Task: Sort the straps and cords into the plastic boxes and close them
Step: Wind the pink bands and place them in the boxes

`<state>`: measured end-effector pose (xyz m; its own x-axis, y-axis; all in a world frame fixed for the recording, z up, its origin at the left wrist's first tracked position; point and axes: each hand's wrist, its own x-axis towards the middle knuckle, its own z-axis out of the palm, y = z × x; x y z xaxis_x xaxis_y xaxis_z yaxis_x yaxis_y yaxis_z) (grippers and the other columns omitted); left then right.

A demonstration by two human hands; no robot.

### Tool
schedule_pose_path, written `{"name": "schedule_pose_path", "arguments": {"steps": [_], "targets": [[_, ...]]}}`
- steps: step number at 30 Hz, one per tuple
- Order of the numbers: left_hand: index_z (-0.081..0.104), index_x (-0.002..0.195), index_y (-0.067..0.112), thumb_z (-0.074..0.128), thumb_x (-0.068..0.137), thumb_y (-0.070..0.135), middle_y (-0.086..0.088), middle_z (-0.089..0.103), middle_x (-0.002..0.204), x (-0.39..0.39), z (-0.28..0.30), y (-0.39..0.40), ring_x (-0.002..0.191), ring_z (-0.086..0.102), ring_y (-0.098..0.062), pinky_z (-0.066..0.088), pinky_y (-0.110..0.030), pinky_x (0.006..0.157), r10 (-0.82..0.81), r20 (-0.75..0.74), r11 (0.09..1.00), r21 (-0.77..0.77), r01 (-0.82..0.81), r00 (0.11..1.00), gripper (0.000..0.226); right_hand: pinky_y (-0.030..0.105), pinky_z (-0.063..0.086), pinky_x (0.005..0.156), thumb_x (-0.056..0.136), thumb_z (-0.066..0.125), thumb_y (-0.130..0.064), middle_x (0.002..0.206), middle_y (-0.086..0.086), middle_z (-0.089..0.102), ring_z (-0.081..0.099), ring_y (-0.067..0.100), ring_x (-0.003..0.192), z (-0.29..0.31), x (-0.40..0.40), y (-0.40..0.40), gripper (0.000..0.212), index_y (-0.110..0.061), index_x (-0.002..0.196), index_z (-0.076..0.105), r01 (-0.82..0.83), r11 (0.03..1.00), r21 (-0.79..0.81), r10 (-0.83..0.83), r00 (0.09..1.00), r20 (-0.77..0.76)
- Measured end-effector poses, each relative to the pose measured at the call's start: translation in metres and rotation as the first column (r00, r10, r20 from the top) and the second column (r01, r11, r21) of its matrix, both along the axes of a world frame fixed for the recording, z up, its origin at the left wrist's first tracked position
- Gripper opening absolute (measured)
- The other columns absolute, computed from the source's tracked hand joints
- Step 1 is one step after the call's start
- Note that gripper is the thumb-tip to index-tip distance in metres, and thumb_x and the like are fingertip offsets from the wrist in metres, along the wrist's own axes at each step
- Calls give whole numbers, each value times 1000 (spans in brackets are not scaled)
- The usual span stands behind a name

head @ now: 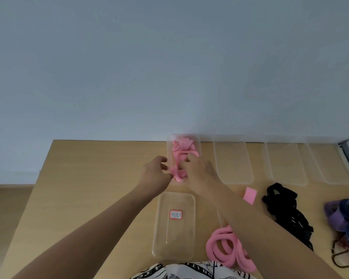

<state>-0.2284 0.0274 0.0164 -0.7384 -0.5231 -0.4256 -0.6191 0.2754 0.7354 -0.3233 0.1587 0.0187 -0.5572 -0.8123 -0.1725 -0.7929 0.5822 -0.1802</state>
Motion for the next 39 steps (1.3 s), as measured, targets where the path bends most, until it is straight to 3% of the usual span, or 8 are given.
{"name": "schedule_pose_path", "arguments": {"steps": [4,8,12,16,26,30,33,39], "targets": [[56,136,13,71,84,12,-2,68,112,3,2,1,95,69,-25,57,-38,85,-16,-5,1000,-23,16,1000,54,34,52,80,95,53,-19,115,3,63,60,27,101,4,4,6,30,-26,118,70,-94,991,95,97,995,-30],[55,138,16,71,85,15,-1,66,116,7,8,1,98,69,-24,57,-40,87,-37,-9,998,-47,37,999,55,29,48,69,99,43,-27,94,2,69,64,25,90,11,9,10,31,-19,100,73,-70,995,70,71,997,-10],[60,134,21,73,85,21,1,66,120,17,16,-1,101,63,-17,55,-37,89,-114,-21,980,-166,109,993,51,26,33,60,99,50,-25,82,-3,59,61,24,77,16,19,19,23,-17,96,71,22,994,-106,-20,999,25],[64,130,22,74,85,26,4,66,124,33,20,0,109,61,-16,49,-30,91,-198,-6,945,-265,190,980,46,23,27,52,88,61,-16,82,-1,66,61,24,70,21,37,35,16,-24,95,73,99,964,-248,-101,995,5],[66,125,24,71,89,31,4,66,126,88,14,22,113,61,-16,48,-30,93,-271,-21,910,-330,249,962,37,34,43,73,91,50,-20,97,4,66,59,27,97,13,109,86,16,-15,96,65,280,943,-180,-265,959,104],[66,125,25,70,90,31,4,65,126,101,11,46,116,59,-17,42,-25,88,-335,-92,887,-367,280,938,36,38,44,77,91,51,-25,97,3,62,54,26,93,16,138,115,13,-15,91,60,369,917,-150,-361,929,77],[70,122,19,72,89,27,-1,68,123,109,6,70,117,60,-23,42,-29,92,-419,-159,854,-402,330,894,33,39,46,89,93,56,-28,115,0,67,56,25,107,20,161,143,31,-17,119,68,462,877,-134,-454,887,88],[70,123,15,73,89,24,-5,68,123,117,-1,115,118,58,-29,42,-34,99,-569,-181,774,-445,450,802,35,31,45,86,96,57,-30,116,-1,64,57,24,107,24,184,198,31,-20,123,66,552,825,-120,-549,834,57]]}}
